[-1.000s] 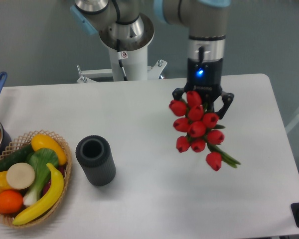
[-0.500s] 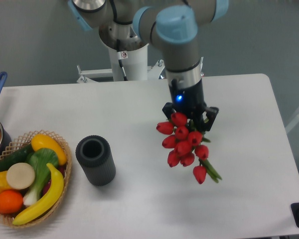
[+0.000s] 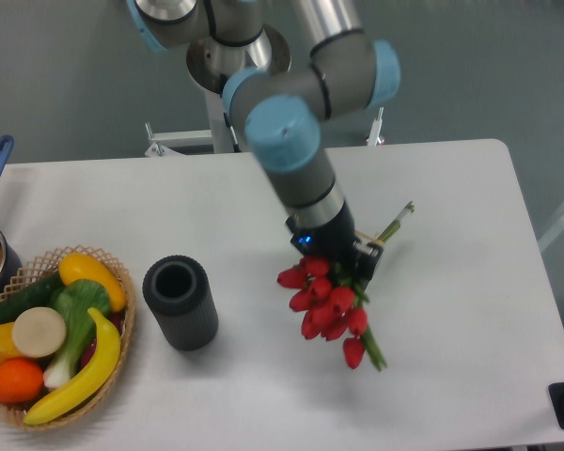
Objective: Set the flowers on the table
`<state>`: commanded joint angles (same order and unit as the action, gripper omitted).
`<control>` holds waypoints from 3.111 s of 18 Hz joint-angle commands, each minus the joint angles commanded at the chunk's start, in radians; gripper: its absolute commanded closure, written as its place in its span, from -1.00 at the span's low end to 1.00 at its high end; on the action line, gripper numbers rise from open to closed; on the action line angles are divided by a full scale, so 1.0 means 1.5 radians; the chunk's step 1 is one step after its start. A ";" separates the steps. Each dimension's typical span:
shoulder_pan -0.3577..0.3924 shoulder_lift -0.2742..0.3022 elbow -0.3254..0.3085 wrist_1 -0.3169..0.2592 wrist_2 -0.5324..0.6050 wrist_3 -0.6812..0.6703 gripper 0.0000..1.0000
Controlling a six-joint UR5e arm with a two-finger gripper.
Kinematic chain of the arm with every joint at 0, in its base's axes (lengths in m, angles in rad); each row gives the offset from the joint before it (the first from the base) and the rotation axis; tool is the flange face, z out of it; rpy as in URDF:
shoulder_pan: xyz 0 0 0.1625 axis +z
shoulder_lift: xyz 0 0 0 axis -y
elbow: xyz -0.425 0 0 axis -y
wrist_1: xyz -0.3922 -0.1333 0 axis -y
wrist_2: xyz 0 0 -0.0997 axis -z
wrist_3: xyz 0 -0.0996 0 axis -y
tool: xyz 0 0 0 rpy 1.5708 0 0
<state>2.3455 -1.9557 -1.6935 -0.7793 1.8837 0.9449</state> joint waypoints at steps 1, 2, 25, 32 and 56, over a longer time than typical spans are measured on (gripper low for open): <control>-0.004 -0.010 0.005 -0.001 0.006 0.000 0.10; -0.008 -0.021 0.011 -0.001 0.011 0.000 0.10; -0.004 -0.033 0.056 0.012 -0.027 0.001 -1.00; 0.071 0.063 0.063 -0.061 -0.131 0.080 -1.00; 0.245 0.221 0.069 -0.303 -0.289 0.392 -1.00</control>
<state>2.7136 -1.6245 -1.5907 -1.2333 1.4496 1.5324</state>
